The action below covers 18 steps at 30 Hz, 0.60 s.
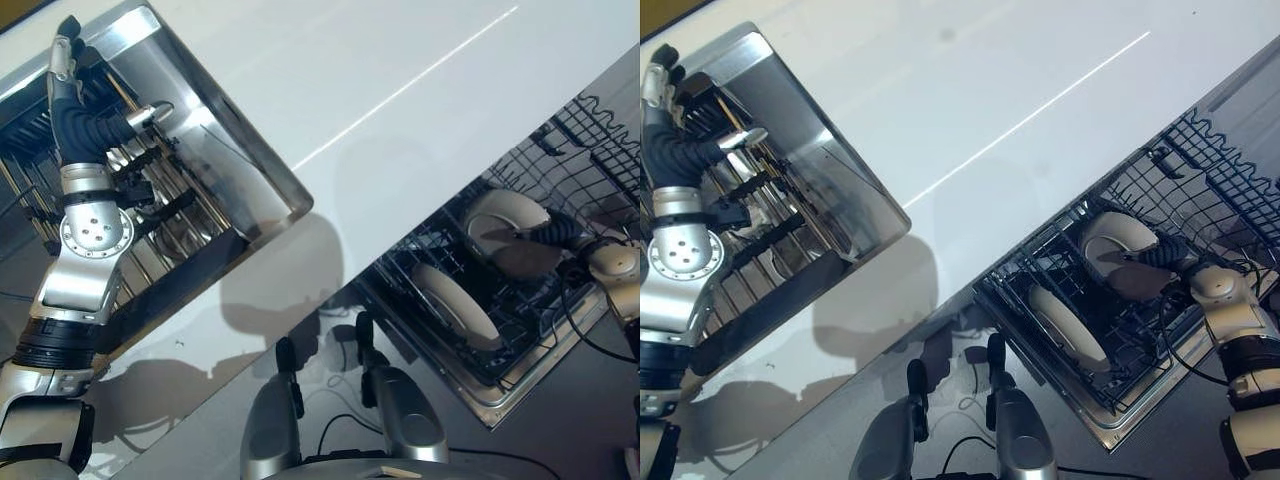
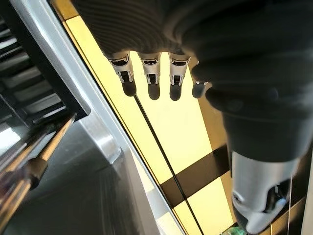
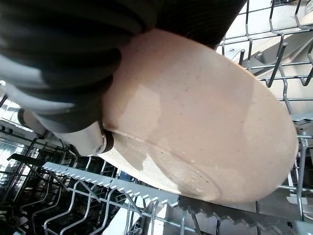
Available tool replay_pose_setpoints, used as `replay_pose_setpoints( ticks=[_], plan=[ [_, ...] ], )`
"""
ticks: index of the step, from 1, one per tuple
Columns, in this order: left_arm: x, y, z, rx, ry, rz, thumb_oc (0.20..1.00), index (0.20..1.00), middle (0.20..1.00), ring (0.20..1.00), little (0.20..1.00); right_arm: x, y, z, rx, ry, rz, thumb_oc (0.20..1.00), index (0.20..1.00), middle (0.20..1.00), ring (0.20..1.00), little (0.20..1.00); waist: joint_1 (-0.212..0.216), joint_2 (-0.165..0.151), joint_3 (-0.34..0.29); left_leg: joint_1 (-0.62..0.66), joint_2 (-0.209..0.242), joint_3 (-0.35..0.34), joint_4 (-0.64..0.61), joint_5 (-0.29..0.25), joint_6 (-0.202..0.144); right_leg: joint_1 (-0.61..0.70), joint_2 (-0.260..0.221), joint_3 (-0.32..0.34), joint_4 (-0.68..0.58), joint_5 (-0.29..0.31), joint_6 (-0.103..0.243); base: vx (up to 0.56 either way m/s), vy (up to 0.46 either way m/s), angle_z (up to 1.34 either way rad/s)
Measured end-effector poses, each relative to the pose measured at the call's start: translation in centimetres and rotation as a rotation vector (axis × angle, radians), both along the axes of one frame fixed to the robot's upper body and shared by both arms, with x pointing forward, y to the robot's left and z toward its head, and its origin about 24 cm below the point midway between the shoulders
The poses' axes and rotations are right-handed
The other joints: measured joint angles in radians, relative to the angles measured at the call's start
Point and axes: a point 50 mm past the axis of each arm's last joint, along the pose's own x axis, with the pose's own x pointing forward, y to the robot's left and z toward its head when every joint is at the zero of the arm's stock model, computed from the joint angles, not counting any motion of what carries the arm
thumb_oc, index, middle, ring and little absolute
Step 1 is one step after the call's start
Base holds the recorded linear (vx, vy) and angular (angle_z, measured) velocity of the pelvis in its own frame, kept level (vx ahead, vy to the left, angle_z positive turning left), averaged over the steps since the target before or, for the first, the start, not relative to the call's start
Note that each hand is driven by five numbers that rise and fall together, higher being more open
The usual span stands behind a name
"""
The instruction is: Pick up plates and place into dishwasher.
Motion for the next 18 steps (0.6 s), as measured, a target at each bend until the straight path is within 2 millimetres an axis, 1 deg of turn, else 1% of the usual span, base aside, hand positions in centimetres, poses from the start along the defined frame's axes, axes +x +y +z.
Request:
replay_pose_setpoints(
  ticks=[3, 4, 5, 6, 8, 11, 12, 15, 18],
  plan=[
    [0.0, 0.0, 0.0, -0.001, -0.001, 0.001, 1.000, 1.000, 1.000, 1.000, 1.000, 0.0, 0.0, 0.0, -0.001, -0.004, -0.003, 0.200, 0.200, 0.200, 0.200, 0.200, 0.001, 0.000, 0.000, -0.001, 0.000, -0.003, 0.000, 0.002, -0.001, 0.000, 0.000, -0.001, 0.000, 0.001, -0.001, -0.04, 0.002, 0.01],
    [0.0, 0.0, 0.0, -0.001, -0.001, 0.001, 1.000, 1.000, 1.000, 1.000, 1.000, -0.1, 0.0, -0.1, -0.002, -0.004, -0.006, 0.438, 0.438, 0.438, 0.438, 0.438, 0.001, 0.000, 0.000, -0.001, 0.000, -0.003, 0.000, 0.003, -0.001, 0.000, 0.000, -0.001, 0.000, 0.002, -0.002, 0.00, 0.000, 0.00],
    [0.0, 0.0, 0.0, -0.001, 0.000, 0.001, 1.000, 1.000, 1.000, 1.000, 1.000, -0.1, 0.0, -0.1, -0.003, -0.005, -0.008, 0.784, 0.784, 0.784, 0.784, 0.784, 0.001, 0.000, 0.000, -0.001, 0.000, -0.003, 0.000, 0.004, 0.000, 0.000, 0.000, -0.002, 0.000, 0.002, -0.002, 0.00, 0.000, 0.00],
    [0.0, 0.0, 0.0, -0.001, -0.001, 0.001, 1.000, 1.000, 1.000, 1.000, 1.000, -0.2, -0.2, -0.3, -0.010, -0.009, -0.020, 1.000, 1.000, 1.000, 1.000, 1.000, 0.002, 0.000, 0.000, -0.001, 0.000, -0.004, 0.000, 0.004, 0.000, 0.000, 0.000, -0.002, 0.000, 0.003, -0.002, 0.00, 0.000, 0.00],
    [0.0, 0.0, 0.0, -0.001, -0.001, 0.001, 1.000, 1.000, 1.000, 1.000, 1.000, -0.3, -0.4, -0.3, -0.044, -0.038, -0.060, 1.000, 1.000, 1.000, 1.000, 1.000, 0.004, 0.000, 0.000, -0.001, 0.000, -0.004, -0.001, 0.005, 0.000, 0.001, 0.000, -0.002, 0.000, 0.005, -0.002, 0.00, 0.000, 0.00],
    [0.0, -0.1, 0.0, -0.003, 0.001, -0.004, 1.000, 1.000, 1.000, 1.000, 1.000, -0.9, -1.2, -1.4, -0.091, -0.024, -0.138, 1.000, 1.000, 1.000, 1.000, 1.000, 0.010, -0.001, 0.000, 0.009, 0.000, -0.003, -0.006, 0.005, 0.000, 0.011, 0.000, -0.003, -0.002, 0.005, -0.002, 0.03, 0.021, 0.01],
    [0.0, -0.1, -0.1, -0.003, 0.002, -0.006, 1.000, 1.000, 1.000, 1.000, 1.000, -1.3, -1.4, -2.1, -0.101, 0.000, -0.159, 1.000, 1.000, 1.000, 1.000, 1.000, 0.013, -0.001, 0.000, 0.017, 0.000, -0.003, -0.009, 0.005, -0.001, 0.019, 0.001, -0.003, -0.004, 0.005, -0.002, 0.06, 0.035, -0.01],
    [0.0, -0.1, 0.0, -0.002, 0.001, -0.012, 1.000, 1.000, 1.000, 1.000, 1.000, -3.2, -2.0, -5.1, -0.118, 0.109, -0.202, 1.000, 1.000, 1.000, 1.000, 1.000, 0.025, -0.001, 0.001, 0.049, 0.000, 0.000, -0.024, 0.006, -0.001, 0.051, 0.000, -0.003, -0.016, 0.005, -0.001, 0.10, 0.037, 0.00],
    [0.0, -0.2, -0.1, 0.000, 0.010, -0.021, 1.000, 1.000, 1.000, 1.000, 1.000, -4.4, -1.8, -6.9, -0.122, 0.169, -0.199, 1.000, 1.000, 1.000, 1.000, 1.000, 0.026, -0.002, 0.001, 0.083, 0.000, 0.001, -0.038, 0.006, 0.000, 0.082, -0.001, -0.003, -0.023, 0.002, 0.002, 0.11, 0.033, 0.03]
  ],
)
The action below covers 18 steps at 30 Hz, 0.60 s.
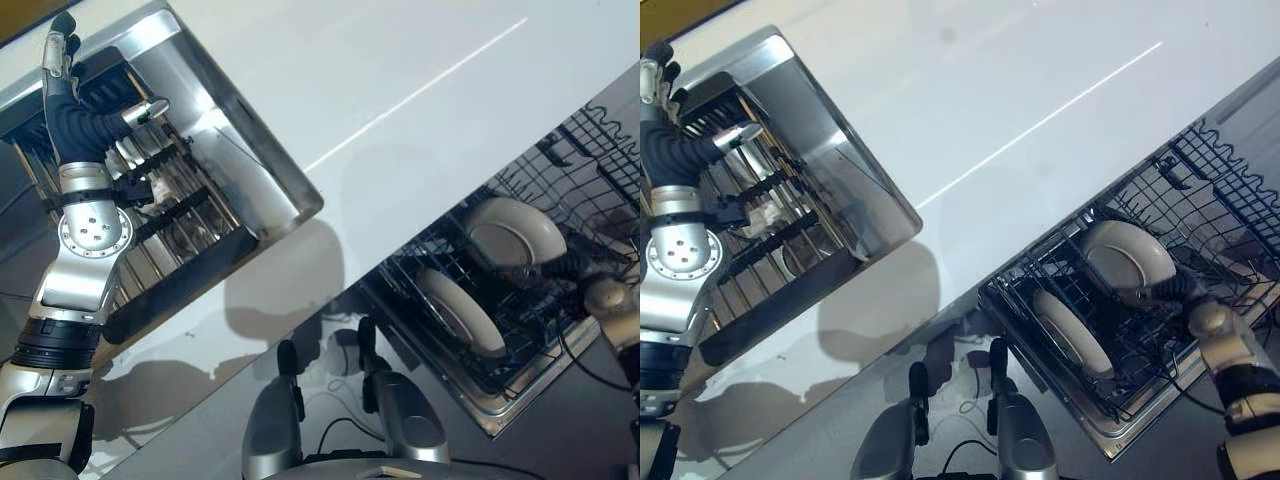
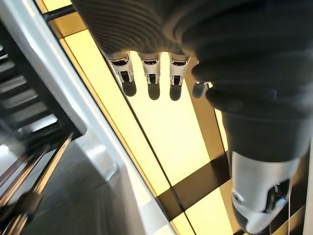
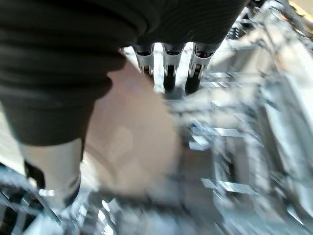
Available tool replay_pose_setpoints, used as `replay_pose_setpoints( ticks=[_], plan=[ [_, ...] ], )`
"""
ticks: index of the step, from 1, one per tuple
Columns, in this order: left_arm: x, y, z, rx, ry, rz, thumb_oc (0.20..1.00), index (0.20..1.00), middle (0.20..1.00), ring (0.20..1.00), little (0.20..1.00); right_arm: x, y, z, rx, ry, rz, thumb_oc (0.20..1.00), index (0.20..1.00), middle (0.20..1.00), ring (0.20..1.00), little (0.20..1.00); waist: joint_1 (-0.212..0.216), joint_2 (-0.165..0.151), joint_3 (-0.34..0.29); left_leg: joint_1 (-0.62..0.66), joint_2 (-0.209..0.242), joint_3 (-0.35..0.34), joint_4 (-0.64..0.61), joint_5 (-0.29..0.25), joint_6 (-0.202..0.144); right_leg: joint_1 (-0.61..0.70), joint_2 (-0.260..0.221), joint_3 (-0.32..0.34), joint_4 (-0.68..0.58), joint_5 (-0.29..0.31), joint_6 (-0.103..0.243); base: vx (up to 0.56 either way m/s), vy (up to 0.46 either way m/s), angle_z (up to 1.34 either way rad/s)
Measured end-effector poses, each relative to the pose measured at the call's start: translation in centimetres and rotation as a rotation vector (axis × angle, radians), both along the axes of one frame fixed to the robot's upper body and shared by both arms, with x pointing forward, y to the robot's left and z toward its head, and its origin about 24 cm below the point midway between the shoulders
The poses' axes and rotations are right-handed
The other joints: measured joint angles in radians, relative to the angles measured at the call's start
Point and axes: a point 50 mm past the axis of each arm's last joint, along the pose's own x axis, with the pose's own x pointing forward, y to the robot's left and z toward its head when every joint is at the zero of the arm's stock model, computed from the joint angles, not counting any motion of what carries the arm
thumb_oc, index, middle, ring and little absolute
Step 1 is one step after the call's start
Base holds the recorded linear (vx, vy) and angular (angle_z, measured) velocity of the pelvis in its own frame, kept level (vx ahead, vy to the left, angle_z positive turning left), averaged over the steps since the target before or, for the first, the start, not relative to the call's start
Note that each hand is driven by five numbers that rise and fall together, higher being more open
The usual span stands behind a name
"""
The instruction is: Pick up plates and place into dishwasher.
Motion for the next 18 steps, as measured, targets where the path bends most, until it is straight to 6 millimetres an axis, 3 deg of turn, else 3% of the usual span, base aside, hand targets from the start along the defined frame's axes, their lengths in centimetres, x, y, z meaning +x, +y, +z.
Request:
replay_pose_setpoints(
  ticks=[7, 18],
  plan=[
    [-0.1, 0.1, -0.7, -0.027, 0.019, -0.022, 1.000, 1.000, 1.000, 1.000, 1.000, -1.3, 0.3, -1.3, 0.013, 0.024, 0.008, 1.000, 1.000, 1.000, 1.000, 1.000, -0.001, -0.004, -0.002, 0.041, 0.000, -0.002, -0.018, 0.000, 0.001, 0.052, -0.001, 0.000, -0.019, -0.003, 0.003, 0.10, 0.029, 0.02],
    [-0.9, 1.6, -1.8, -0.040, 0.060, 0.007, 1.000, 1.000, 1.000, 1.000, 1.000, -2.3, 2.1, -2.9, 0.100, -0.019, -0.005, 1.000, 1.000, 1.000, 1.000, 1.000, -0.001, -0.048, -0.045, 0.088, -0.002, 0.002, -0.034, 0.001, 0.002, 0.093, -0.003, -0.001, -0.033, -0.005, 0.007, 0.09, 0.053, 0.00]
  ],
)
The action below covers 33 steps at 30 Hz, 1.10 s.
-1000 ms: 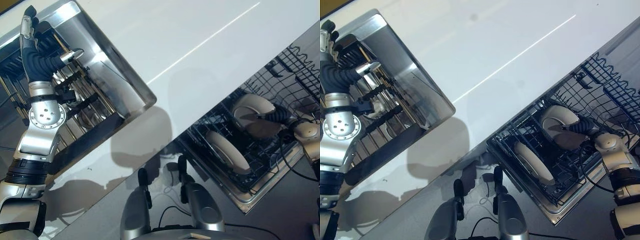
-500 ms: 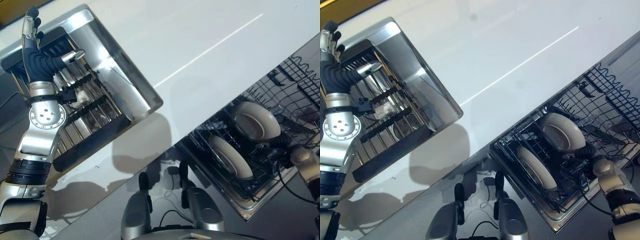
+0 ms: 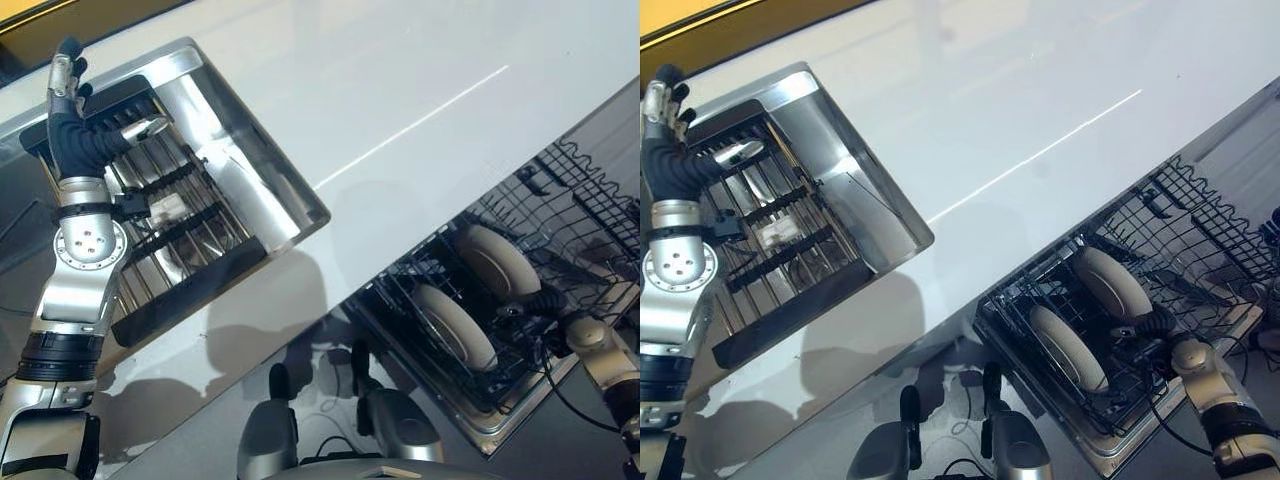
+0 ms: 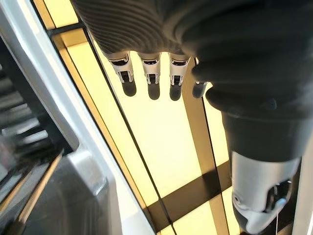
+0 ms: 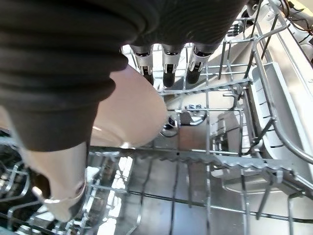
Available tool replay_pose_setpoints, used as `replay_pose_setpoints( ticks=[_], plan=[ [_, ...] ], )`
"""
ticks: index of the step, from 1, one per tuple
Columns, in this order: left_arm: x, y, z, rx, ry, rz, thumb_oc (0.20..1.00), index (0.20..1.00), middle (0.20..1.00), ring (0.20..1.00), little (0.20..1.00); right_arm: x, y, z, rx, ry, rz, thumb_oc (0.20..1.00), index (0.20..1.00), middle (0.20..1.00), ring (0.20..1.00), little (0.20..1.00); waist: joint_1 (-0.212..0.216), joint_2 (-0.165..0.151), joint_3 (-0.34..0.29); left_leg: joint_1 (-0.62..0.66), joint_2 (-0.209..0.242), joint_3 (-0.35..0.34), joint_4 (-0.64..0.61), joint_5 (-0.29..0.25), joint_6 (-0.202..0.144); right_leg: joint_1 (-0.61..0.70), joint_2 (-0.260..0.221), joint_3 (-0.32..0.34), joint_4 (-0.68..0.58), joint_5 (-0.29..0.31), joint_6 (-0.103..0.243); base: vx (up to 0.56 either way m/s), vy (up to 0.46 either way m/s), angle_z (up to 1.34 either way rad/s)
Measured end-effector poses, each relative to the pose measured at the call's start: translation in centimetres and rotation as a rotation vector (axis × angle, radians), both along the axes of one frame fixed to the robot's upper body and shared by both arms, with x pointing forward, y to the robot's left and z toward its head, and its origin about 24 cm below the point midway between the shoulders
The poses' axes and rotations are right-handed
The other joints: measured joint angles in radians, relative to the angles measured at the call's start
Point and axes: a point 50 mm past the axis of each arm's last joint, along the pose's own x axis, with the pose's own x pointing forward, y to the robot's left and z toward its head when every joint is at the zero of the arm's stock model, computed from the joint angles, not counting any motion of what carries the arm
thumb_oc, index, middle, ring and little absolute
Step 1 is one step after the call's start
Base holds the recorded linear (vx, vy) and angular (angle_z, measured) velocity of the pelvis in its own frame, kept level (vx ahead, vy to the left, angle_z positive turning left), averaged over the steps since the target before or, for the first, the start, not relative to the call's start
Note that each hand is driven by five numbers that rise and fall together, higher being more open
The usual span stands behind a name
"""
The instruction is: Pick up plates and place into dishwasher.
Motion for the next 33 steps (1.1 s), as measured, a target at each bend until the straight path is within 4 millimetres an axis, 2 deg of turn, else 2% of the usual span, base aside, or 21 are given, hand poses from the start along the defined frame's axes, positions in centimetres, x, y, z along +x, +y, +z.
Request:
replay_pose_setpoints(
  ticks=[9, 14, 17, 23, 27, 33],
  plan=[
    [-0.7, 0.2, -3.8, -0.071, 0.099, 0.003, 1.000, 1.000, 1.000, 1.000, 1.000, -2.6, 0.3, -1.8, -0.044, 0.069, 0.009, 1.000, 1.000, 1.000, 1.000, 1.000, -0.002, 0.003, -0.078, 0.050, -0.013, 0.005, -0.034, 0.006, 0.010, 0.032, -0.009, 0.008, -0.002, -0.010, 0.010, 0.09, 0.074, 0.00],
    [-1.5, 0.3, -5.1, -0.096, 0.128, 0.009, 1.000, 1.000, 1.000, 1.000, 1.000, -3.4, 0.2, -1.9, -0.073, 0.064, 0.006, 1.000, 1.000, 1.000, 1.000, 1.000, -0.005, 0.004, -0.103, 0.073, -0.019, 0.008, -0.047, 0.009, 0.014, 0.052, -0.014, 0.012, -0.003, -0.013, 0.016, 0.09, 0.062, -0.02],
    [-1.8, 0.3, -5.7, -0.096, 0.149, 0.008, 1.000, 1.000, 1.000, 1.000, 1.000, -3.4, 0.4, -1.2, -0.075, -0.040, -0.050, 1.000, 1.000, 1.000, 1.000, 1.000, -0.024, 0.008, -0.117, 0.087, -0.020, 0.009, -0.058, 0.009, 0.015, 0.064, -0.015, 0.013, -0.008, -0.014, 0.019, 0.05, 0.076, 0.00],
    [-2.9, 0.5, -8.5, -0.145, 0.210, 0.051, 1.000, 1.000, 1.000, 1.000, 1.000, -3.6, 0.5, 1.2, -0.111, -0.282, -0.198, 1.000, 1.000, 1.000, 1.000, 1.000, -0.035, 0.046, -0.142, 0.112, -0.022, 0.031, -0.080, 0.012, 0.019, 0.064, -0.014, 0.035, -0.008, -0.017, 0.023, 0.03, 0.086, -0.12],
    [-3.5, 0.8, -9.5, -0.173, 0.231, 0.071, 1.000, 1.000, 1.000, 1.000, 1.000, -3.7, 1.0, 1.1, -0.100, -0.302, -0.221, 1.000, 1.000, 1.000, 1.000, 1.000, -0.059, 0.066, -0.154, 0.122, -0.025, 0.033, -0.090, 0.013, 0.020, 0.068, -0.015, 0.040, -0.008, -0.020, 0.027, 0.03, 0.066, -0.03],
    [-4.5, 1.1, -10.8, -0.224, 0.248, 0.101, 1.000, 1.000, 1.000, 1.000, 1.000, -5.2, 0.9, 0.7, -0.111, -0.372, -0.338, 1.000, 1.000, 1.000, 1.000, 1.000, -0.083, 0.092, -0.170, 0.147, -0.027, 0.040, -0.107, 0.014, 0.023, 0.079, -0.016, 0.047, -0.008, -0.030, 0.036, 0.01, 0.100, -0.03]
  ],
)
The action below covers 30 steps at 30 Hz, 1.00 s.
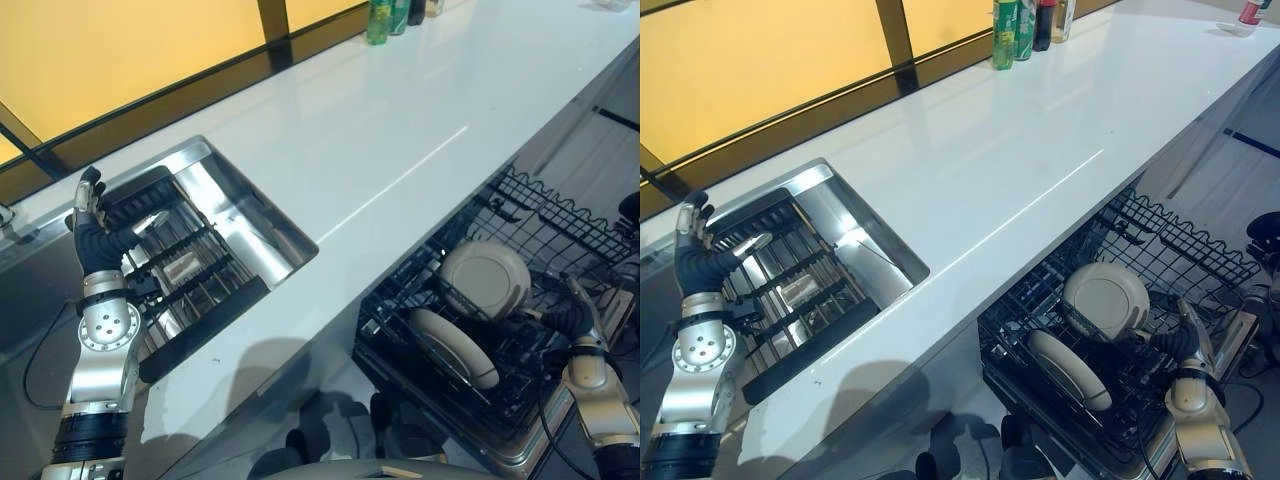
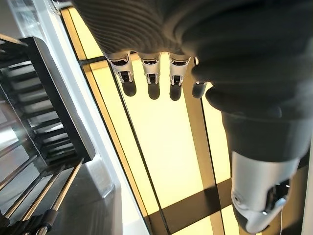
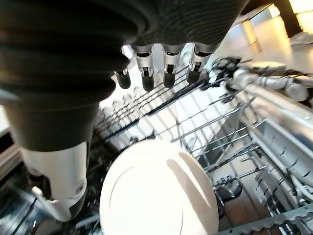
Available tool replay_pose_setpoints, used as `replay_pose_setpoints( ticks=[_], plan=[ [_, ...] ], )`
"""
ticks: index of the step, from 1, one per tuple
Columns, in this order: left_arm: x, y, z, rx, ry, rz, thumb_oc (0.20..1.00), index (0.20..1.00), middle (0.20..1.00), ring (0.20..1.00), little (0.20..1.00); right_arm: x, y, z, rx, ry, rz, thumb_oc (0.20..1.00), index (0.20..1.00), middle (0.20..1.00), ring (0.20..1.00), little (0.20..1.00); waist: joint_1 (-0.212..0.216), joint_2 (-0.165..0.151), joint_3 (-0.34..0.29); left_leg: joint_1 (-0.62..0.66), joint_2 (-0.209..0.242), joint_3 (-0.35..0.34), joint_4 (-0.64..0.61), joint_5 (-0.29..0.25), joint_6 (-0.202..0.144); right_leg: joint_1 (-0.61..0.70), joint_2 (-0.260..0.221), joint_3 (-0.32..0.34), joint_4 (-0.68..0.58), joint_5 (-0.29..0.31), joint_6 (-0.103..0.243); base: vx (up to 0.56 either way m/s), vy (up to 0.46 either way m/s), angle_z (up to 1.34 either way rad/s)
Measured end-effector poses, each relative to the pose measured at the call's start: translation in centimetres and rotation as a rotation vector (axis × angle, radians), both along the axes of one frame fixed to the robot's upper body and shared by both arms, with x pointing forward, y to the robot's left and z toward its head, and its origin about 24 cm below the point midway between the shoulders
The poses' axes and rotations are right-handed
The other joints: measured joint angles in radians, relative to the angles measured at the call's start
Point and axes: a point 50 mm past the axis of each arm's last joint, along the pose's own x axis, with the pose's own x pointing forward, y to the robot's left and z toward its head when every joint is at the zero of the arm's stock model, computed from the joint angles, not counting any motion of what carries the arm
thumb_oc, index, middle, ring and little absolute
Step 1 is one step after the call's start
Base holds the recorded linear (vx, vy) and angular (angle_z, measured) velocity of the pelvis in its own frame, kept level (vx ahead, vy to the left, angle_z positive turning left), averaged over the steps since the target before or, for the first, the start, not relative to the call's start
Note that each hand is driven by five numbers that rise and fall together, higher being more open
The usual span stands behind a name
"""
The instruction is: Pick up plates and place into dishwasher.
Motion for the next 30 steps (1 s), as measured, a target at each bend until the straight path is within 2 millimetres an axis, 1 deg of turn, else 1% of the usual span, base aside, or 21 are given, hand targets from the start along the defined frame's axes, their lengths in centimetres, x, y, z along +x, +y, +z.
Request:
replay_pose_setpoints(
  ticks=[5, 7, 9, 12, 16, 18, 21, 22, 25, 28, 30],
  plan=[
    [-0.6, -0.3, -1.3, -0.043, 0.021, 0.009, 1.000, 1.000, 1.000, 1.000, 1.000, -0.7, 0.7, -0.5, 0.030, -0.078, -0.086, 1.000, 1.000, 1.000, 1.000, 1.000, -0.007, 0.037, -0.012, 0.012, -0.008, 0.024, -0.011, 0.000, 0.006, -0.002, -0.006, 0.020, 0.000, -0.003, 0.008, -0.01, 0.159, -0.12],
    [-0.7, -0.5, -1.6, -0.060, 0.022, 0.011, 1.000, 1.000, 1.000, 1.000, 1.000, -0.8, 0.7, -0.5, 0.036, -0.111, -0.114, 1.000, 1.000, 1.000, 1.000, 1.000, -0.026, 0.054, -0.011, 0.023, -0.012, 0.030, -0.011, -0.001, 0.010, -0.001, -0.010, 0.024, 0.001, -0.003, 0.011, -0.01, 0.172, -0.06],
    [-0.8, -0.6, -1.9, -0.070, 0.027, 0.013, 1.000, 1.000, 1.000, 1.000, 1.000, -0.9, 0.7, -0.4, 0.040, -0.152, -0.141, 1.000, 1.000, 1.000, 1.000, 1.000, -0.032, 0.074, -0.010, 0.027, -0.016, 0.043, -0.014, -0.003, 0.013, -0.001, -0.014, 0.030, 0.001, -0.003, 0.016, 0.01, 0.185, -0.10],
    [-0.8, -0.9, -2.3, -0.095, 0.028, 0.019, 1.000, 1.000, 1.000, 1.000, 1.000, -1.7, 0.1, -0.3, 0.063, -0.210, -0.206, 1.000, 1.000, 1.000, 1.000, 1.000, -0.042, 0.109, 0.000, 0.042, -0.025, 0.051, -0.017, -0.007, 0.020, 0.001, -0.019, 0.047, 0.005, -0.005, 0.022, 0.01, 0.197, -0.14],
    [-1.0, -1.3, -3.0, -0.125, 0.038, 0.026, 1.000, 1.000, 1.000, 1.000, 1.000, -2.1, -0.4, 0.1, 0.140, -0.310, -0.271, 1.000, 1.000, 1.000, 1.000, 1.000, -0.082, 0.156, 0.017, 0.045, -0.042, 0.058, -0.014, -0.011, 0.035, -0.007, -0.037, 0.052, 0.030, -0.019, 0.041, 0.00, 0.172, -0.03],
    [-1.0, -1.5, -3.1, -0.131, 0.039, 0.026, 1.000, 1.000, 1.000, 1.000, 1.000, -2.4, -0.7, 0.2, 0.163, -0.358, -0.304, 1.000, 1.000, 1.000, 1.000, 1.000, -0.087, 0.178, 0.025, 0.045, -0.050, 0.076, -0.010, -0.013, 0.041, -0.026, -0.044, 0.068, 0.059, -0.029, 0.048, 0.00, 0.194, -0.17],
    [-0.7, -2.4, -3.5, -0.143, 0.047, 0.004, 1.000, 1.000, 1.000, 1.000, 1.000, -2.6, -1.4, 0.4, 0.195, -0.425, -0.362, 1.000, 1.000, 1.000, 1.000, 1.000, -0.099, 0.201, 0.040, 0.042, -0.066, 0.085, 0.002, -0.021, 0.053, -0.060, -0.056, 0.080, 0.120, -0.059, 0.057, 0.03, 0.159, -0.12],
    [-0.7, -2.5, -3.6, -0.146, 0.048, 0.006, 1.000, 1.000, 1.000, 1.000, 1.000, -2.4, -1.4, 0.5, 0.205, -0.440, -0.367, 1.000, 1.000, 1.000, 1.000, 1.000, -0.108, 0.207, 0.048, 0.042, -0.072, 0.087, 0.008, -0.023, 0.056, -0.072, -0.061, 0.089, 0.146, -0.072, 0.059, 0.04, 0.137, -0.11],
    [-0.5, -3.0, -3.7, -0.152, 0.053, -0.004, 1.000, 1.000, 1.000, 1.000, 1.000, -2.3, -1.5, 0.4, 0.223, -0.456, -0.373, 1.000, 1.000, 1.000, 1.000, 1.000, -0.111, 0.217, 0.066, 0.042, -0.091, 0.103, 0.028, -0.034, 0.070, -0.120, -0.076, 0.111, 0.243, -0.119, 0.068, 0.03, 0.110, -0.14],
    [-0.5, -3.1, -3.8, -0.155, 0.057, -0.008, 1.000, 1.000, 1.000, 1.000, 1.000, -2.5, -1.7, 0.1, 0.245, -0.450, -0.378, 1.000, 1.000, 1.000, 1.000, 1.000, -0.111, 0.220, 0.076, 0.041, -0.115, 0.104, 0.045, -0.040, 0.078, -0.167, -0.095, 0.126, 0.342, -0.166, 0.077, 0.03, 0.075, -0.03],
    [-0.5, -3.2, -3.8, -0.156, 0.058, -0.008, 1.000, 1.000, 1.000, 1.000, 1.000, -2.4, -2.0, 0.4, 0.262, -0.462, -0.357, 1.000, 1.000, 1.000, 1.000, 1.000, -0.111, 0.221, 0.083, 0.038, -0.128, 0.104, 0.066, -0.049, 0.083, -0.188, -0.105, 0.134, 0.396, -0.192, 0.079, 0.01, 0.073, -0.02]
  ],
)
